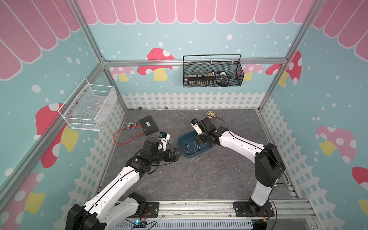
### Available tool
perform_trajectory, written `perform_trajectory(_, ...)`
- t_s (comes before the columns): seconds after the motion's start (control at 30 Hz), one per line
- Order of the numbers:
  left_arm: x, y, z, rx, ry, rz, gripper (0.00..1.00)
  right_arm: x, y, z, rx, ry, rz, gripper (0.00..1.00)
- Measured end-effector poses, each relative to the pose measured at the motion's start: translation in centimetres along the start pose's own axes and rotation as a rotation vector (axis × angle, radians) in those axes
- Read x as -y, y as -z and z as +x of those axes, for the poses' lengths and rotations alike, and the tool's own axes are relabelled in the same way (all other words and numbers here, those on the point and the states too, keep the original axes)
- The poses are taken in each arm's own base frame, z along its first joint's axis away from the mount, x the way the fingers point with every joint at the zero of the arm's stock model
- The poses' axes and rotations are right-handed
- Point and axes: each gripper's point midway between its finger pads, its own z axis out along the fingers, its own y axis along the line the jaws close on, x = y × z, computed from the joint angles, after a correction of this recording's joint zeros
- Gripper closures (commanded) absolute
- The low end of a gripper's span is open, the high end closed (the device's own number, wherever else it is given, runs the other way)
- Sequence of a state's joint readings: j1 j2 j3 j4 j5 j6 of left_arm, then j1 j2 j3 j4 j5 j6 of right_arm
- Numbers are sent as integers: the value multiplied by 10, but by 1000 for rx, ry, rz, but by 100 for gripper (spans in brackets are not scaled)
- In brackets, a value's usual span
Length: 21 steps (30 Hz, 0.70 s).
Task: Put the screws on the desktop into the storage box
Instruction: Place the screw in the storage box, then pick up the screw from the center of the board.
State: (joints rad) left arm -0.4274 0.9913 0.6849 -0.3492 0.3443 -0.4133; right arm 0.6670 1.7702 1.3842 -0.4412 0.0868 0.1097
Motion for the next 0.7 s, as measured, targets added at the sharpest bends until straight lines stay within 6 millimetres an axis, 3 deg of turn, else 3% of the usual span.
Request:
perform_trajectory(0.07, 1, -1, 1, -6, -5, 3, 2, 0, 10, 1, 14, 3, -6, 36)
perform_trajectory(0.2, 13, -5, 9, -28, -35, 22, 4, 0, 38, 4, 43, 12, -25, 9)
perform_trajectory(0.27, 19, -6, 14, -39, -56, 31, 4, 0, 52, 6, 58, 14, -35, 2)
perform_trajectory(0.57, 33, -27, 42, -142, -124, 3, 9, -12, 135, 27, 102, -20, -145, 1)
perform_trajectory(0.7, 35, -36, 57, -187, -152, -24, 11, -27, 177, 47, 128, -66, -250, 1)
